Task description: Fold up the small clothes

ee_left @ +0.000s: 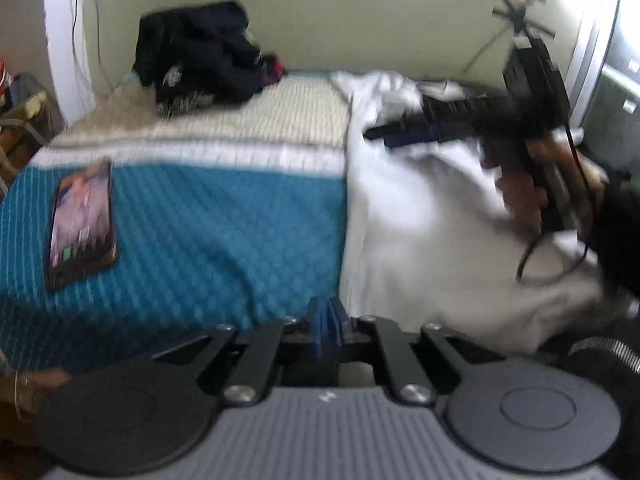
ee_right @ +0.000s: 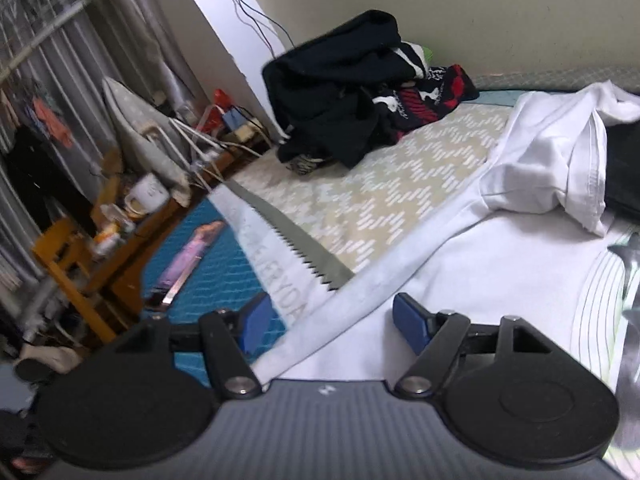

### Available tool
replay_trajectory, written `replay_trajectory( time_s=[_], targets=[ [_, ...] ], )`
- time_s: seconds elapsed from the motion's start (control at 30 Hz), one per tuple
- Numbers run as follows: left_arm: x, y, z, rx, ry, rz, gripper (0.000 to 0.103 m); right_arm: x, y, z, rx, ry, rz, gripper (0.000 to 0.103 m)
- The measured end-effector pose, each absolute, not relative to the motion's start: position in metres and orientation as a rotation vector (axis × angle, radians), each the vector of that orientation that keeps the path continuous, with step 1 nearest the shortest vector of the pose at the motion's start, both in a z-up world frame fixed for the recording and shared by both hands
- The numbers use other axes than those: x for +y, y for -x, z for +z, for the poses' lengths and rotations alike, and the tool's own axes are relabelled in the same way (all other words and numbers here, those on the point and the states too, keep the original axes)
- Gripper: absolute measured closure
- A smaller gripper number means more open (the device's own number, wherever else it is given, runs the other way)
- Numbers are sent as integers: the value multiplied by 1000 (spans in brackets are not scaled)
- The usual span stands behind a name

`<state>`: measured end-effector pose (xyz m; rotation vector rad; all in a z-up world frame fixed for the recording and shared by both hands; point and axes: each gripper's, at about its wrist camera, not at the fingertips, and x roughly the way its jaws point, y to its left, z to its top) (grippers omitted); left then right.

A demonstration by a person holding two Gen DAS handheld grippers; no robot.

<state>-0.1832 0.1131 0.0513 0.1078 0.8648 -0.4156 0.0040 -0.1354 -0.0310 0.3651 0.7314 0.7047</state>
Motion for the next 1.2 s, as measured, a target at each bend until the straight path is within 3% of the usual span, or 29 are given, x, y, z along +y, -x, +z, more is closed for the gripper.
replay_trajectory(
  time_s=[0.2,0.63,0.9,1.1,1.13,1.2],
  targets=[
    [81,135,69,783,-103,-483,86,-183,29,-22,670,-375,633,34],
    [-54,-37,71,716,-49,-571,81,-369,90,-21,538,-544,85,34],
    [-111,-126,15,780,29,-497,81,-425,62,-24,497,-577,-134,39],
    [-117,-125,-11,777,-55,-475,81,-442,20,-21,499,-535,-167,38],
    [-117,-124,-10,772,-63,-475,81,-437,12,-23,508,-524,-163,41],
    [-116,-123,-10,771,-61,-479,81,-428,-3,-26,556,-487,-130,93]
  ],
)
